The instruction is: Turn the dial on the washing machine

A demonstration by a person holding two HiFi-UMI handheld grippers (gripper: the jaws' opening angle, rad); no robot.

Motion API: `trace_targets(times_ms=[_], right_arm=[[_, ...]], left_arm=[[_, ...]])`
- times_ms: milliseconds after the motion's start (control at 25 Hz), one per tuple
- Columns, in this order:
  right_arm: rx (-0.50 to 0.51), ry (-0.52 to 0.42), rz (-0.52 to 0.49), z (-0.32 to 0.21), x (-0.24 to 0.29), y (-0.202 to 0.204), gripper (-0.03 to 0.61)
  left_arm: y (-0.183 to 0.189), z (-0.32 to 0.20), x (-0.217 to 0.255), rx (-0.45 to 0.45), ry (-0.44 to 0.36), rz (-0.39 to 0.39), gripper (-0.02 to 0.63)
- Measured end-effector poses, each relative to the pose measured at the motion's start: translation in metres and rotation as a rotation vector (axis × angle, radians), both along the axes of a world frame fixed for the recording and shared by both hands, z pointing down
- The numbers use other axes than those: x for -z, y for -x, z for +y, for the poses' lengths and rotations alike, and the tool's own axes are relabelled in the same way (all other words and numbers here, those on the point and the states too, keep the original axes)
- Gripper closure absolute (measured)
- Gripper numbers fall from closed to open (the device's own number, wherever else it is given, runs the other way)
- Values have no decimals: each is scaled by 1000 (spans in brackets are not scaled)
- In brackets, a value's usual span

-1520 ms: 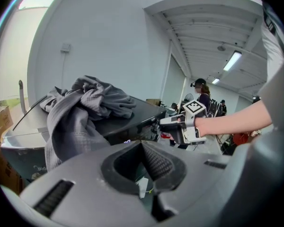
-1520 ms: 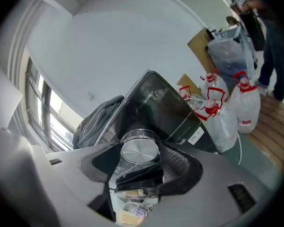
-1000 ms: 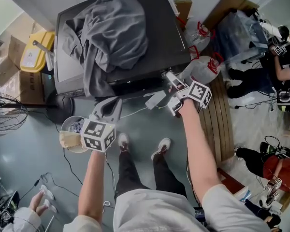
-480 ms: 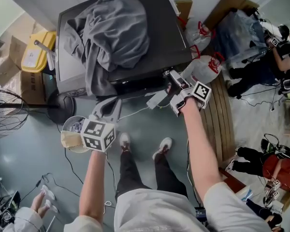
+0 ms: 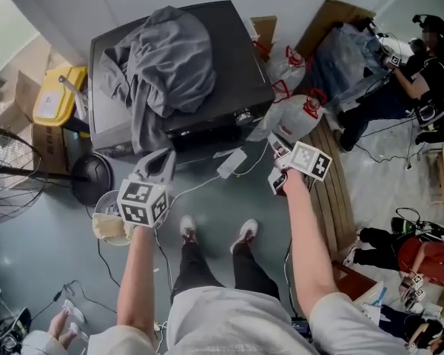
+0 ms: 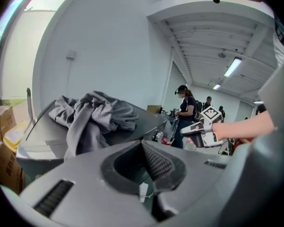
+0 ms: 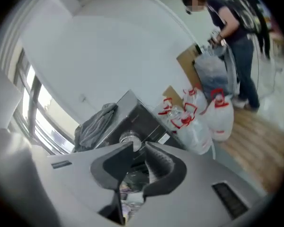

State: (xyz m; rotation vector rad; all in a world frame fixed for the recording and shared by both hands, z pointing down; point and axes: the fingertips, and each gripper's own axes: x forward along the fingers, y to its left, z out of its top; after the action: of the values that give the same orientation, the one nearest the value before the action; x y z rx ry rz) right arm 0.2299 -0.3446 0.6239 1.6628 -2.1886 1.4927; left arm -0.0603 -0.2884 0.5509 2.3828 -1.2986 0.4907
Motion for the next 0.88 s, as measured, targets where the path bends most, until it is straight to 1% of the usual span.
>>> trace_targets(times_ms=[80,120,160,240,440,560,720,880], right_arm=[[14,-61,239,13,29,-19,549],[28,-97,346,20,45,-25,551],[43,-136,428,26,61,-29,557],[62,-218,520,34,96,-28,561],[105,-433,673,46,189,-15,563],[142,-549,713,49,240,-1,563],[205,-664,772,52,298,20,563],[240,-775,792,64,341,40,563]], left_arm=[[-1,-2,20,-3,-36,-3,597],[-2,-3,31,-6,-54,-7,597],[-2,-3,42,-9,-74,-12,597],[-2,-7,67,-18,-124,-30,597],[0,-12,134,-45,-266,-89,597],[2,-14,174,-53,-352,-108,597],[-4,-13,219,-83,-445,-123,597],[-14,-5,257,-125,-528,-136,597]])
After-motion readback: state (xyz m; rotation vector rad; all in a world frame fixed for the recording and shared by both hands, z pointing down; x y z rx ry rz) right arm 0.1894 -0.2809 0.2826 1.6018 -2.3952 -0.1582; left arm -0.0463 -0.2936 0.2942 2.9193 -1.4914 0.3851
